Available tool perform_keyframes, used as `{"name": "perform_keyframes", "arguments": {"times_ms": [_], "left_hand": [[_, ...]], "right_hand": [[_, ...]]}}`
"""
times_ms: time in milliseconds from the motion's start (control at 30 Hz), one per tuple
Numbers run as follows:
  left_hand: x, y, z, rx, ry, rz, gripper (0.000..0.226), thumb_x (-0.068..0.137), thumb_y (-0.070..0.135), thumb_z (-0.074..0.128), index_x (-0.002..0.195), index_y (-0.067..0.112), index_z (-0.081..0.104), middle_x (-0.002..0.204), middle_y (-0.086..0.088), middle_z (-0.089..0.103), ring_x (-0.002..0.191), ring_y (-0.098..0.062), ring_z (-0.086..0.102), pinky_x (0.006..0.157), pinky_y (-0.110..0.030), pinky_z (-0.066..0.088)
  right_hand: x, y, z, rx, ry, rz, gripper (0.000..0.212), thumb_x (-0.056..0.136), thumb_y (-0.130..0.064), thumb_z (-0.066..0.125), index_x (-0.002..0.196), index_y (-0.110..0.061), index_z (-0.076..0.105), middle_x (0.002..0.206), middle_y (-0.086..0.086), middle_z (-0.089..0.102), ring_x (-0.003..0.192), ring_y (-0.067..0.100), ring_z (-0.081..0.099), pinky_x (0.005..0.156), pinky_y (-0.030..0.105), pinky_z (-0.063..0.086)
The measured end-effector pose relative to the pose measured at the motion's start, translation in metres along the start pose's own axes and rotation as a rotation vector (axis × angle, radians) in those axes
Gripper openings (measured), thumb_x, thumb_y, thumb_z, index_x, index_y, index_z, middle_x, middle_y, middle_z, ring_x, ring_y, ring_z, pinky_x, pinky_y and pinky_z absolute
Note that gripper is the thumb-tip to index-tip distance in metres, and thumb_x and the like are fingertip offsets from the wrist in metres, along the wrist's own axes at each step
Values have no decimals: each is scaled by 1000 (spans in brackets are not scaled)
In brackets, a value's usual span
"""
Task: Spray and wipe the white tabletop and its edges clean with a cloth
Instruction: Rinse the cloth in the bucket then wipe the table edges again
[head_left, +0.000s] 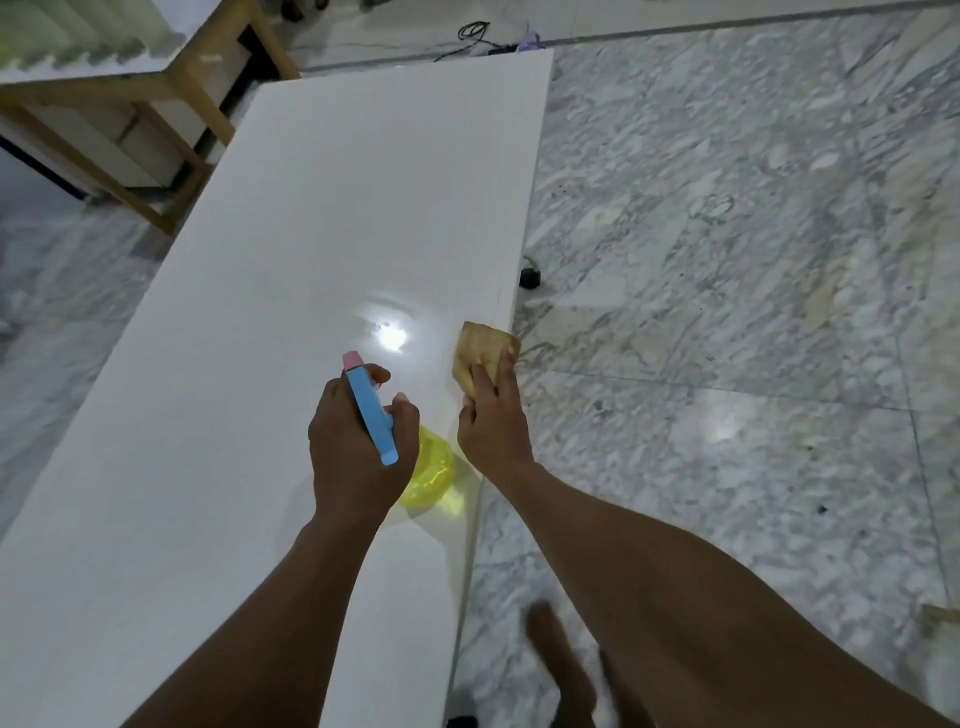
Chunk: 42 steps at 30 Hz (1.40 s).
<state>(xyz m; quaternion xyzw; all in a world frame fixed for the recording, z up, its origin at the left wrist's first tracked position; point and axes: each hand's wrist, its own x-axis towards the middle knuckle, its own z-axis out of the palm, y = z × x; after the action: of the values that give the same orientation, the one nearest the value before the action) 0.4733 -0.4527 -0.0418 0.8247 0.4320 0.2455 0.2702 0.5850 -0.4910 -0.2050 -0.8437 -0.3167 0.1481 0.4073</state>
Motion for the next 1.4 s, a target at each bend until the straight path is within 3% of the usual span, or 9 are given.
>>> {"name": "perform_keyframes", "arguments": {"times_ms": [167,333,533,667,867,1200,1400], "left_hand": [[-43,-13,-27,32,-8,-43,27,93,18,73,117,7,66,108,-7,71,83,-27,71,78,-26,51],[-84,-29,-52,47,-6,-40,33,92,29,69,118,9,63,109,-9,72,82,-24,72,80,-35,56],[-137,-51,-81,25,-21,-3,28,95,15,74,120,6,64,112,-9,71,92,-27,70,83,-31,49],[-186,-74,-111,-14,-37,21,28,95,19,73,118,8,63,112,-9,71,93,-30,73,84,-34,53],[-260,-107,-163,-61,-62,20,39,88,42,61,117,16,60,106,-9,77,96,-27,77,92,-50,62],[-344,-137,-214,-61,-67,8,30,93,34,68,116,14,61,108,-8,74,92,-29,75,91,-54,60],[-400,-147,-240,-24,-49,70,31,93,42,61,113,18,63,101,-6,70,83,-27,75,86,-53,60]], "right_hand": [[-52,-10,9,15,5,36,55,101,-18,42,154,-8,29,165,20,0,153,35,4,116,44,37],[-99,-18,22,24,30,62,56,100,-18,43,154,-10,31,165,19,2,153,34,7,114,43,39],[-175,-31,37,57,66,76,57,98,-17,47,153,-14,34,166,16,4,152,32,15,111,40,40],[-239,-40,49,60,79,82,56,99,-18,47,153,-16,34,166,14,6,152,31,17,112,40,38],[-325,-57,63,87,76,121,57,98,-17,47,153,-18,34,167,12,6,152,29,16,110,42,38],[-436,-73,82,78,63,126,57,97,-16,47,153,-21,35,167,8,5,151,27,20,107,41,42],[-507,-83,88,52,17,104,57,99,-17,47,154,-21,33,167,10,5,150,30,23,106,40,43]]}}
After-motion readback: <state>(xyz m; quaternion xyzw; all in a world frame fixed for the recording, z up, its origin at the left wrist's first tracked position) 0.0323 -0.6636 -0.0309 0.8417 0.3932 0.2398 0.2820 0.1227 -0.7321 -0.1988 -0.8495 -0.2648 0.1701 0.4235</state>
